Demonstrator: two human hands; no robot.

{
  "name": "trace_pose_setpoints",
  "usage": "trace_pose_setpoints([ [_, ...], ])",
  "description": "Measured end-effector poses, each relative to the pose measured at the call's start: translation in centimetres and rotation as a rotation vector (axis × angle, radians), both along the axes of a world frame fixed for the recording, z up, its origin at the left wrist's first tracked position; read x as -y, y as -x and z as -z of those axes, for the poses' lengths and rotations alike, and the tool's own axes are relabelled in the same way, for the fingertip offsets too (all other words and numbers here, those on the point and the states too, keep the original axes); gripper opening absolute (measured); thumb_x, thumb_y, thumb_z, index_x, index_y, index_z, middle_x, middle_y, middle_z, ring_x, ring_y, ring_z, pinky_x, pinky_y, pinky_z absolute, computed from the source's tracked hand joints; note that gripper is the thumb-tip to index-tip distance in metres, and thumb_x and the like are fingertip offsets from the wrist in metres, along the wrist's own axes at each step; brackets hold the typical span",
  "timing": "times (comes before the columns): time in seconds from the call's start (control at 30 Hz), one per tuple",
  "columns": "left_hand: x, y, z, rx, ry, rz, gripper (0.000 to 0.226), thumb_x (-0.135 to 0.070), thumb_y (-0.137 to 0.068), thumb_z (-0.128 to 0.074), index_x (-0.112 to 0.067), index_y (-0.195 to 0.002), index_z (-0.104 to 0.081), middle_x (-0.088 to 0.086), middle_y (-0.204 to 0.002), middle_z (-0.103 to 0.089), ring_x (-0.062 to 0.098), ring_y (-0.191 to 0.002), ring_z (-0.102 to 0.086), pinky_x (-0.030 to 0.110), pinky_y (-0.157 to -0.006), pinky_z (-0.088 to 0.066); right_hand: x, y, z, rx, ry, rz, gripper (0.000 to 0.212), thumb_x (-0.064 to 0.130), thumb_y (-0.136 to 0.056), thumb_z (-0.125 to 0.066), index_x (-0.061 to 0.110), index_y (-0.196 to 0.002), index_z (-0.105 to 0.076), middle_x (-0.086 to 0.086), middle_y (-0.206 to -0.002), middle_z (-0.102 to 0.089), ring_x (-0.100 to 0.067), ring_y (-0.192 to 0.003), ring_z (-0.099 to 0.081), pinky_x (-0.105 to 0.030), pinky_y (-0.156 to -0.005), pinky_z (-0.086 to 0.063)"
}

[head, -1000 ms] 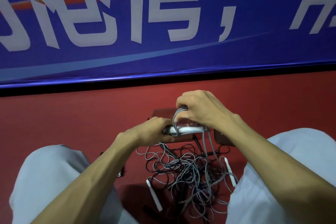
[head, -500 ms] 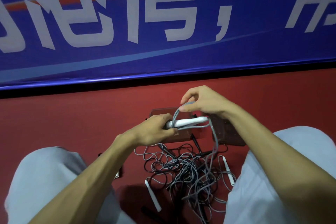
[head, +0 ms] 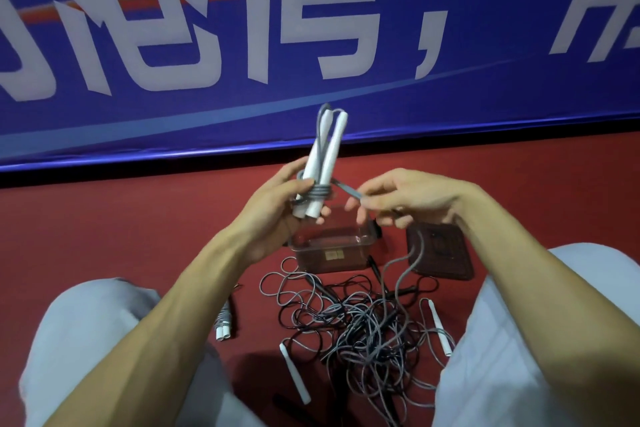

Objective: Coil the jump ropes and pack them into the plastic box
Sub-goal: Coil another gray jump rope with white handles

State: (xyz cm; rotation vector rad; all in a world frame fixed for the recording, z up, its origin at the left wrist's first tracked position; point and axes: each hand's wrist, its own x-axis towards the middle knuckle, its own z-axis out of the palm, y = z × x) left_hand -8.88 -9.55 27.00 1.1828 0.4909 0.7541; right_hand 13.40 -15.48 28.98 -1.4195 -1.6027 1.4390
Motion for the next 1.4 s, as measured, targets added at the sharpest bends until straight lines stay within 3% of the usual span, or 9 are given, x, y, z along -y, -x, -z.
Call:
trace_pose_setpoints([
  [0.17,-0.3,-0.2,0.3,-0.044,-0.016,-0.125,0.024,-0.007,-0.099,-0.047,-0.005,-0.121,-0.057,0.017,-0.092,-0.069,0.024,-0.065,-0.065,0.030,-0.057,-0.053,0.1,0.8,0.5,0.252,0.108,-0.104,0.016,0.007,-0.099,-0.050,0.004,-0.114,-0.054,-0.009,-0.071,-0.059,-0.019,-0.062,-0.060,-0.036,-0.059,-0.059],
  [0.37,-1.3,-0.3,1.8,-0.282,-0.236,-0.309,0.020,-0.010,-0.097,-0.056,-0.002,-0.115,-0.061,0.008,-0.083,-0.067,0.015,-0.060,-0.065,0.029,-0.059,-0.054,0.1,0.3,-0.1,0.909,-0.246,-0.162,0.013,0.018,-0.093,-0.063,0.026,-0.102,-0.058,0.005,-0.085,-0.061,-0.016,-0.081,-0.058,-0.030,-0.072,-0.046],
  [0.53,-2.2,-0.4,3.5,-0.843,-0.785,-0.291,0.040,-0.025,-0.089,-0.070,-0.012,-0.126,-0.062,0.000,-0.097,-0.067,0.015,-0.080,-0.062,0.023,-0.070,-0.042,0.1,1.4,0.1,0.984,-0.471,-0.220,0.017,0.009,-0.094,-0.055,0.024,-0.092,-0.062,0.002,-0.084,-0.061,-0.021,-0.081,-0.057,-0.038,-0.077,-0.047],
  [0.67,-1.9,-0.7,3.8,-0.978,-0.873,-0.194,0.039,-0.030,-0.084,-0.075,-0.016,-0.120,-0.067,0.004,-0.098,-0.070,0.023,-0.085,-0.062,0.032,-0.069,-0.043,0.6,2.8,0.4,1.035,-0.495,-0.277,0.040,-0.005,-0.085,-0.046,0.029,-0.063,-0.044,0.005,-0.068,-0.051,-0.022,-0.067,-0.054,-0.040,-0.065,-0.047],
  [0.77,-2.2,-0.3,3.8,-1.054,-0.945,-0.124,0.029,-0.027,-0.083,-0.077,-0.022,-0.110,-0.067,0.000,-0.090,-0.068,0.022,-0.078,-0.059,0.035,-0.066,-0.045,1.1,4.0,0.4,1.090,-0.594,-0.241,0.042,-0.004,-0.088,-0.048,0.034,-0.094,-0.066,0.006,-0.088,-0.060,-0.024,-0.083,-0.060,-0.046,-0.069,-0.051],
  [0.87,-1.8,-0.3,3.7,-1.112,-1.076,-0.033,0.019,-0.024,-0.086,-0.071,-0.021,-0.097,-0.056,0.000,-0.086,-0.060,0.027,-0.080,-0.055,0.037,-0.067,-0.041,1.1,4.5,0.3,1.063,-0.686,-0.175,0.038,0.005,-0.093,-0.055,0.030,-0.119,-0.065,0.007,-0.109,-0.066,-0.018,-0.102,-0.060,-0.042,-0.079,-0.052],
  [1.0,-1.4,-0.3,3.9,-1.030,-1.197,0.076,0.029,-0.015,-0.084,-0.069,-0.010,-0.110,-0.056,-0.001,-0.092,-0.051,0.022,-0.084,-0.048,0.032,-0.070,-0.036,0.7,3.9,0.4,1.013,-0.807,0.015,0.017,0.032,-0.089,-0.066,0.025,-0.104,-0.070,0.008,-0.101,-0.065,-0.016,-0.100,-0.059,-0.037,-0.079,-0.049],
  [1.17,-1.0,-0.4,3.8,-0.913,-1.200,0.061,0.027,-0.016,-0.080,-0.071,-0.015,-0.105,-0.060,-0.013,-0.080,-0.047,0.012,-0.074,-0.044,0.027,-0.066,-0.033,-0.1,2.8,1.4,0.846,-0.696,0.311,0.027,0.050,-0.074,-0.076,0.025,-0.080,-0.071,0.011,-0.074,-0.061,-0.015,-0.077,-0.058,-0.030,-0.067,-0.044],
  [1.4,0.3,-0.6,2.9,-0.790,-1.054,0.045,0.030,-0.040,-0.079,-0.078,-0.029,-0.081,-0.050,-0.012,-0.071,-0.052,0.005,-0.061,-0.043,0.021,-0.056,-0.034,-0.7,2.6,1.4,0.374,-0.437,0.362,0.023,0.024,-0.068,-0.087,0.019,-0.082,-0.070,0.005,-0.075,-0.067,-0.001,-0.060,-0.054,-0.018,-0.061,-0.044],
])
